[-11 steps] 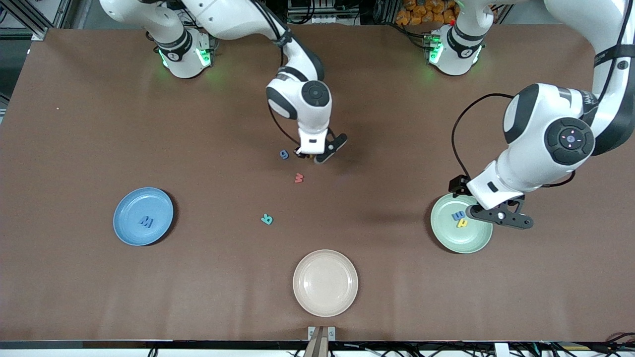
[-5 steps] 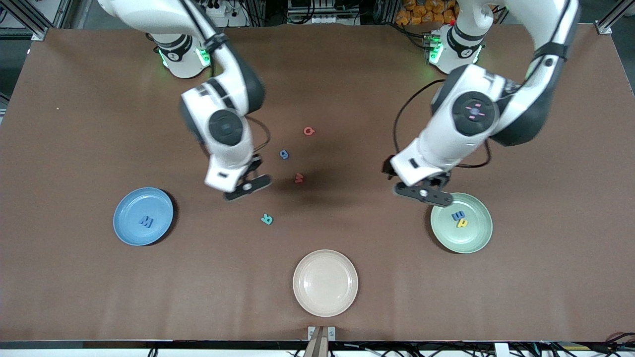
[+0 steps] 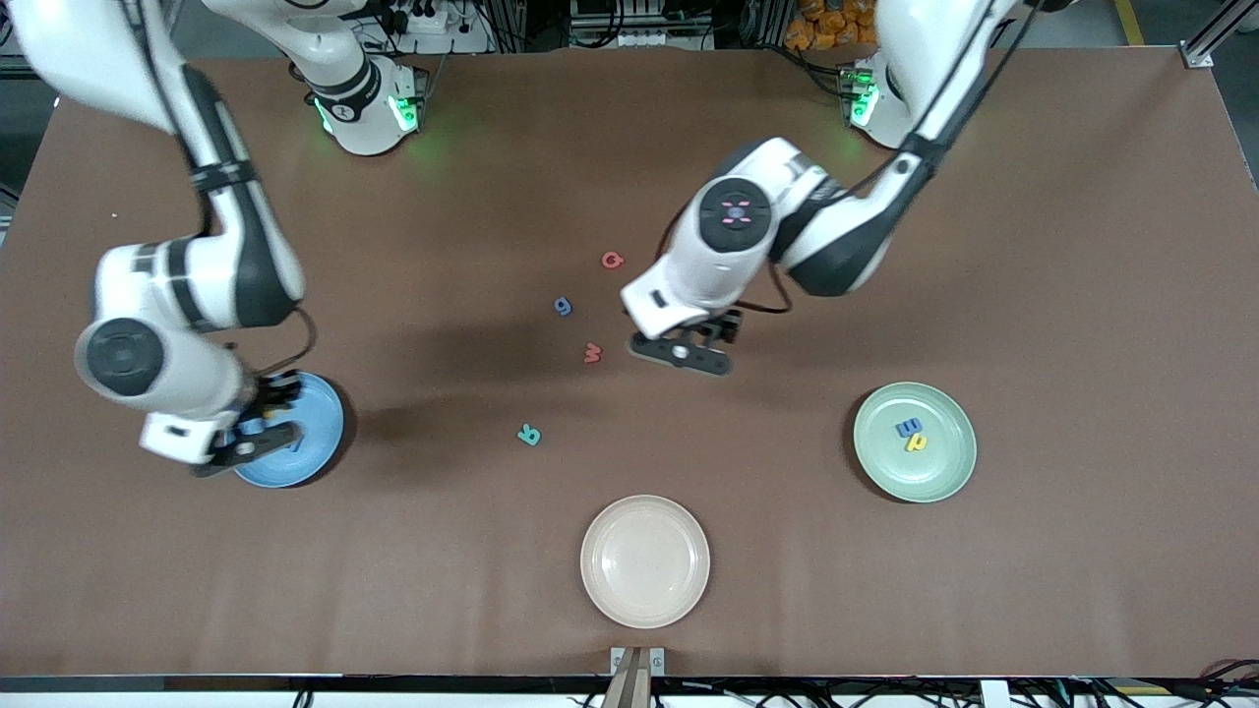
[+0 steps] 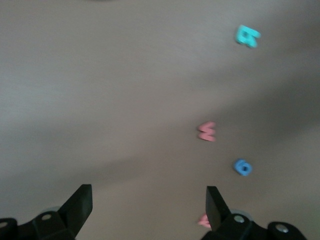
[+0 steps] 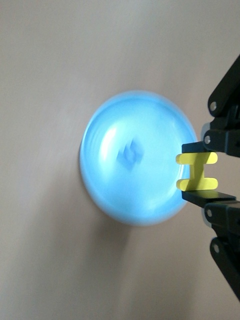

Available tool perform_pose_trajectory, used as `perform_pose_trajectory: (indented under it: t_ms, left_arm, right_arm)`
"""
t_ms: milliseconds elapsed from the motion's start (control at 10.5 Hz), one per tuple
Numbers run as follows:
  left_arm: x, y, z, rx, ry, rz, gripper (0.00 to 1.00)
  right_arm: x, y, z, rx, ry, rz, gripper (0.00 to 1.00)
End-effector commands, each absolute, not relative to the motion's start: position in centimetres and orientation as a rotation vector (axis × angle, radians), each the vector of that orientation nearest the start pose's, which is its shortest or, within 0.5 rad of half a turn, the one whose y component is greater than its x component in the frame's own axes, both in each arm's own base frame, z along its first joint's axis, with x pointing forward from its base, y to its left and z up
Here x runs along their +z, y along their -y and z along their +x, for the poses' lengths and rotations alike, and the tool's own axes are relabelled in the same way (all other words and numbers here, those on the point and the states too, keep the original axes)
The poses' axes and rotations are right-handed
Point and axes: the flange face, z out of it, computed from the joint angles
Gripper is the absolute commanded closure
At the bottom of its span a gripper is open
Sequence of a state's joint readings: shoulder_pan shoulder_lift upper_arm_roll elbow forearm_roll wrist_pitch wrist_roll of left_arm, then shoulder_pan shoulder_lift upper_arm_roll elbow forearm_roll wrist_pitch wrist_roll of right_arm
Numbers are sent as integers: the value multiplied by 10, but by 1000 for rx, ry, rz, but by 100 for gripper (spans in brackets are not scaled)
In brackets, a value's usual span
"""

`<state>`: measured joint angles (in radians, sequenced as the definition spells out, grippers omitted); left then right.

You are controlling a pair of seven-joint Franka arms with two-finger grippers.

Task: Sort uppercase to blue plate, lowercase to green plate
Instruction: 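Carry the yellow H onto the blue plate and open the right gripper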

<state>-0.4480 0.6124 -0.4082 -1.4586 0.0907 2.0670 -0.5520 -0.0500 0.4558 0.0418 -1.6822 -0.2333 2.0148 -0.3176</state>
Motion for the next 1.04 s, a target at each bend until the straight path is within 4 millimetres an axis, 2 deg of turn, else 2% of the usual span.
perform_pose_trajectory:
  t_ms: [0,95,190,380,475,570,664,949]
  left_arm:
    - [327,540,498,55,-490,-3263,0]
    - [315,552,489,51,-497,-3272,0]
    - [302,563,483,32,-481,-3273,0]
    - [276,583,479,-6,-452,-3237,4]
    - [264,586,479,-7,-450,-3222,7]
    - [260,585,484,-10,-407,-3229,12]
    - [252,589,481,2,-314,-3233,30]
    - [226,598,483,3,-116,-3235,31]
  right_arm:
    - [291,44,666,263,649,-3233,96]
    - [275,51,664,294,615,-3222,52]
    - [270,55,662,312,591,-3216,1]
    - [270,52,662,309,600,-3216,0]
    - [269,48,664,306,609,-3214,0]
    - [270,41,665,302,626,-3212,0]
    - [271,31,666,297,647,-3207,0]
    - [270,14,667,270,656,-3207,0]
